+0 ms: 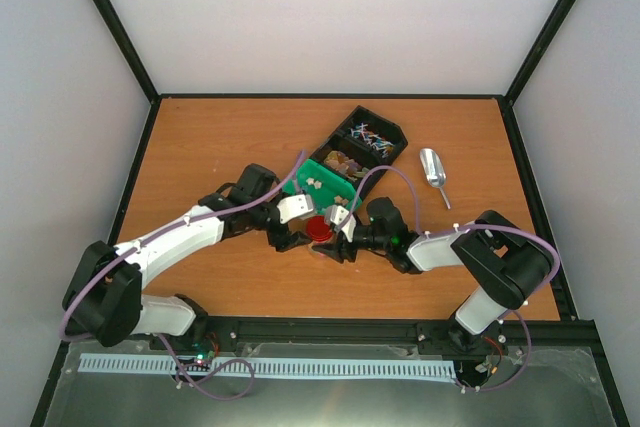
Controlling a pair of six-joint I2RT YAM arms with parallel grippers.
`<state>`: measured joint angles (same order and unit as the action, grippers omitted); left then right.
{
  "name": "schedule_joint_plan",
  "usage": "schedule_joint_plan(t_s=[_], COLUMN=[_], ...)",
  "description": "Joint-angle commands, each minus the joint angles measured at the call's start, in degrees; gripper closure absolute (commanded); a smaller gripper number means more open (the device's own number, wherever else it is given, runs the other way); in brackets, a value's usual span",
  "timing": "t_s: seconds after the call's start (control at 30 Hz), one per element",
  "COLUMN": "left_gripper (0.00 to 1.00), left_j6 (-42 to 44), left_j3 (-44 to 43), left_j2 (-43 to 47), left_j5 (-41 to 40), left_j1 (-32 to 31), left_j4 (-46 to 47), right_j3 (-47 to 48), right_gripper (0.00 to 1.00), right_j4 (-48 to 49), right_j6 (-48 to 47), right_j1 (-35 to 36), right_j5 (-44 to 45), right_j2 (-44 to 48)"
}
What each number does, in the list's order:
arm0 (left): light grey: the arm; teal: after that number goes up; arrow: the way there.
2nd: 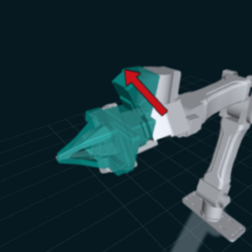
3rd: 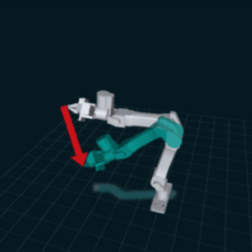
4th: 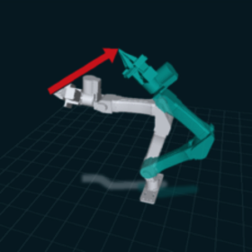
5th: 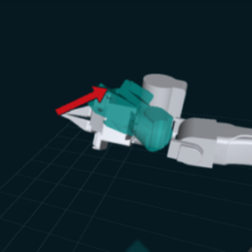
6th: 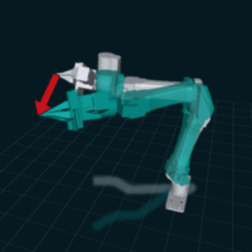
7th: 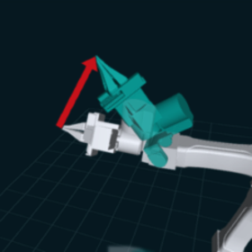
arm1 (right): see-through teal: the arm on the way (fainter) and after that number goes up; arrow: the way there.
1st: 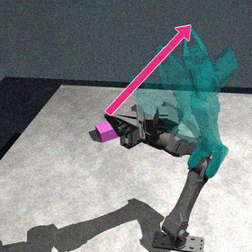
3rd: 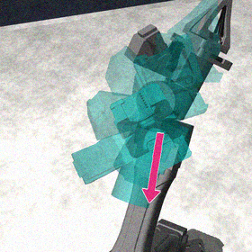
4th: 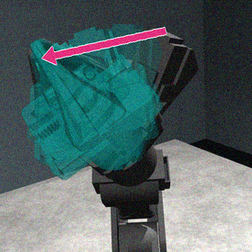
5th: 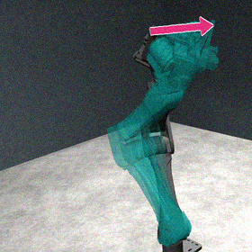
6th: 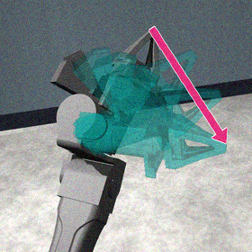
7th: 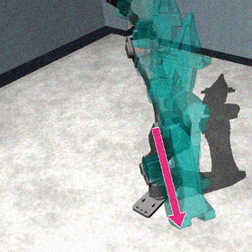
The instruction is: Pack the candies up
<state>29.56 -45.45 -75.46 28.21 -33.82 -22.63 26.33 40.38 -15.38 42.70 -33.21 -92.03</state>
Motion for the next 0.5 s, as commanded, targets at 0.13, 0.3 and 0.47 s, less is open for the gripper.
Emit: schedule_joint_plan(t_s=[0.13, 0.3, 0.47], left_gripper=[0.24, 0.24, 0.2], left_j6=[2.8, 6.1, 0.4], left_j3=[0.6, 2.5, 1.4], left_j2=[2.3, 6.7, 5.9], left_j5=[-2.2, 3.7, 1.4], left_j1=[3.4, 2.3, -3.7], left_j4=[0.3, -1.5, 1.0], right_j3=[-0.9, -0.8, -0.8], right_gripper=[0.48, 0.48, 0.48], right_j4=[1.0, 0.9, 0.9], right_j6=[-1.6, -1.6, -1.5], right_j1=[0.8, 0.8, 0.8], right_j5=[-2.2, -1.6, -1.5], right_j2=[0.6, 0.6, 0.4])
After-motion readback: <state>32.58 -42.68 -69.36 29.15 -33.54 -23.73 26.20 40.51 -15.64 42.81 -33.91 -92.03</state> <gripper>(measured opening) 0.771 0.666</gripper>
